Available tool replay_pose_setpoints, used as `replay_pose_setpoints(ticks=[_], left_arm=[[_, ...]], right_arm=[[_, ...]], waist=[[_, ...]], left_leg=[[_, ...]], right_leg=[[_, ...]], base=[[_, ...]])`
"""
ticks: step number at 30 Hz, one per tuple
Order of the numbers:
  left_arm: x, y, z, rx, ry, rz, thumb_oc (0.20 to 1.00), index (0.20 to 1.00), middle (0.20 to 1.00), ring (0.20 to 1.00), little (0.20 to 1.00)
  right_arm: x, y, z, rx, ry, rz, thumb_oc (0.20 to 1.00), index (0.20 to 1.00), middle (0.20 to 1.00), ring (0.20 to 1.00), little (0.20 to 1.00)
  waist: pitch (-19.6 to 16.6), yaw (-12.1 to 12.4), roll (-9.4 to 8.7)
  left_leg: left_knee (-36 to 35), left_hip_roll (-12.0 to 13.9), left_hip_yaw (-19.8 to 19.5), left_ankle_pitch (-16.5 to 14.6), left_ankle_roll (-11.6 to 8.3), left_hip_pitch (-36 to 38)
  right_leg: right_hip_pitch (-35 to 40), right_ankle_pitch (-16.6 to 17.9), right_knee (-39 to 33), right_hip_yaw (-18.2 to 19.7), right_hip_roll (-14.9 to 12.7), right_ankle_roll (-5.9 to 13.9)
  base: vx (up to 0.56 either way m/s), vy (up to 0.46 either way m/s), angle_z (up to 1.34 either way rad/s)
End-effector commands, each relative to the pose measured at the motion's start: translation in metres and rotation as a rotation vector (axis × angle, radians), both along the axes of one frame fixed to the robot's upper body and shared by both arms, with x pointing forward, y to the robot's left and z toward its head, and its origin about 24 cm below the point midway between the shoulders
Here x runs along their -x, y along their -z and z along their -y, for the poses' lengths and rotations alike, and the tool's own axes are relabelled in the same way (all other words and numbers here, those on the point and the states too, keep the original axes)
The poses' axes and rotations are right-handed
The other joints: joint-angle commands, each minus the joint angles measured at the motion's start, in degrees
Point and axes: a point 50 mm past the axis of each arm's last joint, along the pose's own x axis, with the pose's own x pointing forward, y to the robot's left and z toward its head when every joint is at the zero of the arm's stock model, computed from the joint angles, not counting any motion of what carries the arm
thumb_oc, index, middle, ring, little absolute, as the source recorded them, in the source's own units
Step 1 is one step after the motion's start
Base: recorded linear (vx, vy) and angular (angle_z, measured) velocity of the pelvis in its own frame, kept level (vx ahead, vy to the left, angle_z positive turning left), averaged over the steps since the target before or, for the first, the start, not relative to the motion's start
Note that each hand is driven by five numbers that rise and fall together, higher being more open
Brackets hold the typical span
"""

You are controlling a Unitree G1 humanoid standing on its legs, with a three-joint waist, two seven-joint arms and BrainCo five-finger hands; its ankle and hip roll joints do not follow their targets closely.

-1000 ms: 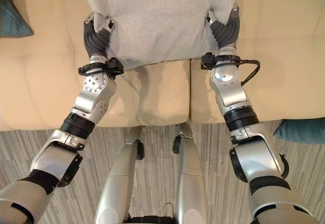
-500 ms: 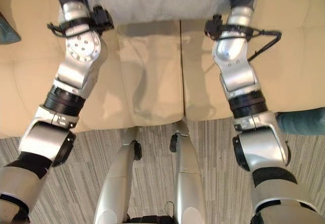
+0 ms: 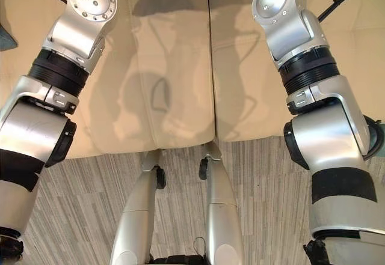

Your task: Pick up all the scattered cushions and arrange them neatly on the sofa.

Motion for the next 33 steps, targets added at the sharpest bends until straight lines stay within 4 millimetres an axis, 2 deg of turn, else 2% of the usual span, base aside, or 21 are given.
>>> replay_pose_setpoints(ticks=[1,4,5,6,8,11,16,17,22,23,25,26,33], left_arm=[[0.024,-0.026,0.057,-0.177,0.187,0.098,0.2,0.2,0.2,0.2,0.2],[0.021,-0.032,0.058,-0.177,0.208,0.049,0.2,0.2,0.2,0.2,0.2],[0.021,-0.036,0.057,-0.177,0.211,0.039,0.47,0.47,0.47,0.47,0.47],[0.017,-0.037,0.056,-0.209,0.2,-0.004,1.0,1.0,1.0,1.0,1.0],[0.015,-0.035,0.057,-0.213,0.207,-0.019,1.0,1.0,1.0,1.0,1.0],[0.011,-0.029,0.06,-0.189,0.247,-0.055,1.0,1.0,1.0,1.0,1.0],[0.011,-0.029,0.059,-0.188,0.247,-0.055,1.0,1.0,1.0,1.0,1.0],[-0.001,-0.009,0.06,-0.134,0.287,-0.135,1.0,1.0,1.0,1.0,1.0],[-0.01,0.0,0.053,-0.102,0.273,-0.195,1.0,1.0,1.0,1.0,1.0],[-0.019,0.007,0.042,-0.121,0.211,-0.267,1.0,1.0,1.0,1.0,1.0],[-0.022,0.009,0.039,-0.124,0.205,-0.293,1.0,1.0,1.0,1.0,1.0],[-0.027,0.015,0.035,-0.188,0.168,-0.35,1.0,1.0,1.0,1.0,1.0],[-0.028,0.015,0.034,-0.206,0.133,-0.354,1.0,1.0,1.0,1.0,1.0]], right_arm=[[0.002,-0.006,-0.033,0.071,-0.125,-0.004,0.2,0.2,0.2,0.2,0.2],[-0.003,-0.009,-0.03,0.071,-0.129,-0.082,0.2,0.2,0.2,0.2,0.2],[-0.007,-0.007,-0.03,0.057,-0.149,-0.128,0.2,0.2,0.2,0.2,0.2],[-0.015,-0.007,-0.031,0.094,-0.139,-0.232,0.721,0.721,0.721,0.721,0.721],[-0.015,-0.008,-0.032,0.1,-0.135,-0.246,1.0,1.0,1.0,1.0,1.0],[-0.017,-0.007,-0.035,0.109,-0.126,-0.269,1.0,1.0,1.0,1.0,1.0],[-0.017,-0.007,-0.035,0.11,-0.126,-0.27,1.0,1.0,1.0,1.0,1.0],[-0.019,-0.004,-0.032,0.111,-0.106,-0.29,1.0,1.0,1.0,1.0,1.0],[-0.023,0.001,-0.024,0.097,-0.081,-0.316,1.0,1.0,1.0,1.0,1.0],[-0.025,0.005,-0.016,0.093,-0.049,-0.347,1.0,1.0,1.0,1.0,1.0],[-0.026,0.006,-0.013,0.097,-0.033,-0.363,1.0,1.0,1.0,1.0,1.0],[-0.032,0.014,-0.002,0.112,0.034,-0.426,1.0,1.0,1.0,1.0,1.0],[-0.036,0.024,-0.002,0.139,0.059,-0.467,1.0,1.0,1.0,1.0,1.0]], waist=[[-6.81,1.15,-0.41],[-6.46,1.35,-0.38],[-6.38,1.51,-0.29],[-6.2,1.85,-0.11],[-6.01,1.95,0.04],[-5.52,2.25,0.31],[-5.45,2.25,0.35],[-4.54,2.46,0.11],[-3.88,2.68,0.07],[-3.47,2.84,0.3],[-3.26,2.97,0.46],[-2.59,3.25,0.88],[-2.25,3.46,0.65]], left_leg=[[-1.33,1.32,3.44,-4.43,-5.0,-1.14],[-3.16,1.14,3.31,-3.36,-5.04,-0.76],[-3.77,1.17,3.48,-3.01,-5.13,-0.77],[-4.97,1.25,3.63,-2.1,-5.29,-0.59],[-5.31,1.31,3.63,-1.86,-5.34,-0.32],[-5.91,1.2,3.69,-1.48,-5.47,0.36],[-5.98,1.22,3.69,-1.45,-5.48,0.49],[-6.64,1.22,3.79,-1.05,-5.77,1.59],[-6.98,1.21,3.82,-0.66,-5.96,1.78],[-7.24,1.21,3.98,-0.38,-6.05,1.75],[-7.48,1.19,4.01,-0.16,-6.07,1.81],[-7.58,1.31,3.99,0.37,-6.14,1.71],[-7.93,1.48,3.78,0.94,-6.28,1.45]], right_leg=[[-0.67,-7.29,-0.32,3.8,1.25,6.49],[-0.64,-6.76,-1.29,3.37,1.58,6.73],[-0.68,-6.53,-1.69,3.24,1.59,6.85],[-0.9,-6.12,-2.22,2.93,1.64,6.78],[-0.73,-6.02,-2.46,2.86,1.7,6.72],[-0.05,-5.74,-3.21,2.72,1.87,6.66],[0.09,-5.7,-3.29,2.71,1.89,6.67],[0.94,-5.38,-3.78,2.5,1.97,6.56],[1.36,-5.08,-4.23,2.22,2.02,6.6],[1.4,-4.87,-4.4,2.17,1.99,6.57],[1.51,-4.85,-4.55,2.11,2.06,6.58],[1.45,-4.78,-4.39,1.87,1.97,6.55],[1.31,-4.75,-4.43,1.5,2.07,6.39]], base=[[0.0,-0.021,0.07],[-0.01,-0.013,0.03],[0.0,0.0,0.0],[0.0,0.0,0.0],[0.0,0.0,0.0],[0.0,0.0,0.0],[0.0,0.0,0.0],[0.0,0.0,0.0],[-0.02,-0.002,0.02],[-0.05,0.003,0.0],[-0.05,0.003,-0.01],[-0.04,-0.004,-0.01],[-0.01,-0.001,0.0]])
